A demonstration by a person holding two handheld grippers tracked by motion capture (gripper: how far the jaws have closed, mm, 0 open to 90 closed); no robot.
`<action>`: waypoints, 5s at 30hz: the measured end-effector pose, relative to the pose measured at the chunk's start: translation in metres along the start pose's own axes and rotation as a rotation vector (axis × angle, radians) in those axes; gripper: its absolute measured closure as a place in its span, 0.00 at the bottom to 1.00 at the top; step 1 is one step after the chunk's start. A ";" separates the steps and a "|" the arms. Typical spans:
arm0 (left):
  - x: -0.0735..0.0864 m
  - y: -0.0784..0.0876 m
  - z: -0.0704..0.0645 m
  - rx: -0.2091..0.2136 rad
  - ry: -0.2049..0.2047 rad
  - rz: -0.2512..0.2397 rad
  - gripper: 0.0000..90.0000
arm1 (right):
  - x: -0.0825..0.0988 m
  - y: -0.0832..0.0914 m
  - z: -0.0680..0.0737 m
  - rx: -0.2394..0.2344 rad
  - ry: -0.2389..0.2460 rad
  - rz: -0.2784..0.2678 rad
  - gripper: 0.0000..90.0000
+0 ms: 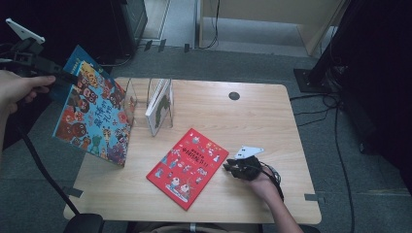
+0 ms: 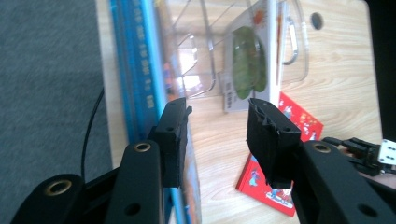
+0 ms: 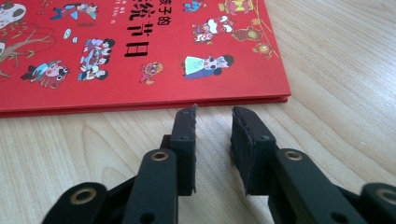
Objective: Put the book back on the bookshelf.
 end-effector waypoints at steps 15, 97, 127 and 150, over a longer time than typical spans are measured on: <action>0.020 -0.006 -0.011 0.002 -0.041 0.011 0.60 | -0.005 0.000 -0.002 -0.003 -0.011 -0.010 0.75; 0.138 -0.203 -0.083 0.119 -0.368 -0.025 0.56 | -0.020 -0.005 -0.011 -0.027 -0.037 -0.040 0.74; 0.156 -0.273 -0.076 0.103 -0.406 0.010 0.81 | -0.019 -0.007 -0.008 -0.021 -0.055 -0.027 0.78; 0.158 -0.294 -0.074 0.100 -0.407 0.034 0.89 | -0.014 -0.007 0.005 -0.049 -0.049 -0.033 0.87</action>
Point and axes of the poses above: each handheld gripper's, and its own axes: y roughly backward along the jaws, x roughly out of its underside, z roughly to its left, the point moved 7 cm from there along -y, roughly forward along the jaws, and after that the axes turned 6 degrees about z, right-handed, at the moved point
